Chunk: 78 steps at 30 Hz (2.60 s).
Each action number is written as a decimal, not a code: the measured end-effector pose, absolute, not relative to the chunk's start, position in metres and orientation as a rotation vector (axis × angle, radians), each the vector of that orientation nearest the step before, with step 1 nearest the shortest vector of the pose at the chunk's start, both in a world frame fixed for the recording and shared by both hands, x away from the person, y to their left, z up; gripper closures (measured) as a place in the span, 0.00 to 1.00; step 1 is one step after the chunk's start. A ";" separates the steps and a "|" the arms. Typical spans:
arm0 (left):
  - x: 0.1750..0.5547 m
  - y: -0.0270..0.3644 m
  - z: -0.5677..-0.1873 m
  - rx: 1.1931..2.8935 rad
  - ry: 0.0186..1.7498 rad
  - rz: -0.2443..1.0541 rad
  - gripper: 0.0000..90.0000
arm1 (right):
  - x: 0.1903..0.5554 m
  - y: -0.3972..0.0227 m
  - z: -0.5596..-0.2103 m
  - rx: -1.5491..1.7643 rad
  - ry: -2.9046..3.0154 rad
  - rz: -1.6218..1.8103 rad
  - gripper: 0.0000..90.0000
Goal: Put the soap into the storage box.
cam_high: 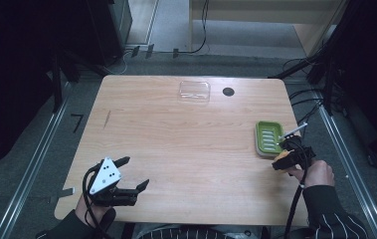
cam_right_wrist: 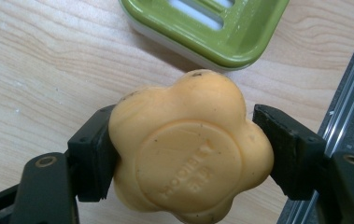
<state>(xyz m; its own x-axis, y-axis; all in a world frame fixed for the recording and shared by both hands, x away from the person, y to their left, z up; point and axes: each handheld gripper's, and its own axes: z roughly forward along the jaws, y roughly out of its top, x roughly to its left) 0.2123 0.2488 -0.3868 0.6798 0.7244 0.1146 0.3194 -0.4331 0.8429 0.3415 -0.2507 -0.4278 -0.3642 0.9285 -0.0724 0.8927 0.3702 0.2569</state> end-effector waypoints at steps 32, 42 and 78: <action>0.212 0.250 -0.387 2.032 0.806 0.595 0.15 | 0.369 -0.241 -0.401 1.538 2.342 0.371 0.31; 0.212 0.250 -0.387 2.035 0.808 0.593 0.15 | 0.381 -0.238 -0.399 1.522 2.331 0.391 0.31; 0.211 0.251 -0.387 2.028 0.811 0.594 0.15 | 0.432 -0.233 -0.419 1.523 2.403 0.389 0.31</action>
